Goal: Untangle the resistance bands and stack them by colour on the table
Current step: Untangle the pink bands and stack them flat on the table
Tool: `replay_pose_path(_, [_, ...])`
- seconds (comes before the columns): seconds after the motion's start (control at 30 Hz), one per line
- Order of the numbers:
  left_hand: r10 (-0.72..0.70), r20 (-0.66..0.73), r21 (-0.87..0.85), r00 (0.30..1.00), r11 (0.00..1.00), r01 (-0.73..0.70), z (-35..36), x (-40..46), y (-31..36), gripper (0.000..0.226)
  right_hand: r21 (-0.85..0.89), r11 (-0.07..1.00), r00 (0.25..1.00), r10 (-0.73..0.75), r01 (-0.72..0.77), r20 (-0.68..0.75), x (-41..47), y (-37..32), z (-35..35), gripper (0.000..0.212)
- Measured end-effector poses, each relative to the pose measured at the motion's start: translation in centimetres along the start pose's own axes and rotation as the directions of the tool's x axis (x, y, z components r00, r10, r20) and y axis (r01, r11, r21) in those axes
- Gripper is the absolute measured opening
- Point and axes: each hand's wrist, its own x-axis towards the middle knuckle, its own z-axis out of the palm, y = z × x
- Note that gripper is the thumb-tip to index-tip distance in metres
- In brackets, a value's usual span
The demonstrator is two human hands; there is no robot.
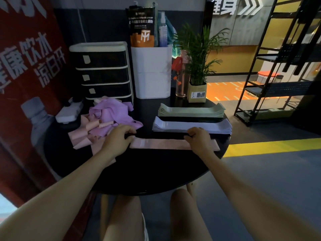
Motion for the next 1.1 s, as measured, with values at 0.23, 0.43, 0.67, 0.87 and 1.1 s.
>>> replay_pose_path(0.23, [-0.113,-0.066,-0.027,0.991,0.993,0.112,-5.2,-2.5,-3.2,0.015,0.120,0.974,0.870,-0.226,0.192,0.438,-1.6,-8.7,5.1,0.034])
replay_pose_path(0.43, [-0.137,-0.051,-0.038,0.989,0.990,0.135,-6.3,-5.2,-5.7,0.011,0.211,0.887,0.593,-0.435,0.410,0.677,-4.0,-14.2,8.4,0.057])
replay_pose_path(0.67, [-0.165,-0.031,-0.111,0.986,0.981,0.160,-6.5,-5.3,-7.1,0.017,0.268,0.808,0.611,-0.577,0.525,0.542,-3.6,-16.9,10.7,0.018])
replay_pose_path(0.87, [-0.243,0.004,-0.488,0.970,0.846,0.215,-7.3,-4.6,-5.2,0.033,0.433,0.859,0.799,-0.453,0.273,0.396,-0.7,-18.9,10.4,0.011])
replay_pose_path(1.1, [-0.094,-0.027,-0.402,0.995,0.913,0.076,-8.1,-2.8,-4.5,0.018,0.537,0.801,0.852,-0.455,0.264,0.259,1.9,-20.8,9.2,0.014])
